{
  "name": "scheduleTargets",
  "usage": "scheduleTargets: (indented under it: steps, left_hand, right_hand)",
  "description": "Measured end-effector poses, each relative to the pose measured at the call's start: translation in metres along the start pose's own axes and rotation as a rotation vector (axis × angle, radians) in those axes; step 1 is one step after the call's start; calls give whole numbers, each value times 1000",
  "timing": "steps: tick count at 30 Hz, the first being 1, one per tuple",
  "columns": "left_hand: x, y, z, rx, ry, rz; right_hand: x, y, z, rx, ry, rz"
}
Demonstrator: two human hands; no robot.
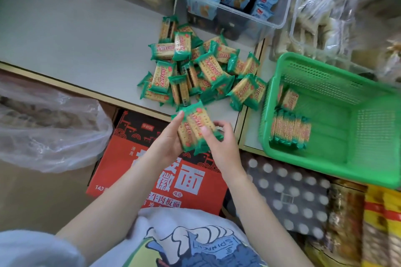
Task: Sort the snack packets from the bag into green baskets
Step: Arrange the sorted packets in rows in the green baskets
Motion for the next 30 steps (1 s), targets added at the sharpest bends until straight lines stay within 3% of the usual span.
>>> scheduleTargets:
  steps: [3, 7, 11, 15, 23, 30]
  left_hand:
    - [0, -4, 2, 17, 3, -29]
    - [-1, 13, -1, -18, 42, 45]
    - [-7, 39, -7, -91, 88, 144]
    - [-17, 63, -10, -163, 113, 238]
    - [-27, 94, -8, -328, 56, 193]
    - [-23, 100, 6, -140, -24, 180]
  right_hand:
    - [4, -3, -3, -183, 72, -65]
    - [24, 19, -4, -129, 34, 86]
    - [62, 2, 11, -131, -112, 49]
    - [95, -38, 14, -94, -98, 70]
    - [122, -90, 27, -177, -168, 156]
    - [65, -66, -6, -38, -70, 99]
Point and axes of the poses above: each hand's wrist, its own x-axis towards the middle knuckle, its own y-axis out of the back of the hand, z = x × y, the point moved 6 cm from there along x, towards the middle knuckle, and after that the axes turned 15 degrees about x, right-handed, at the moved point
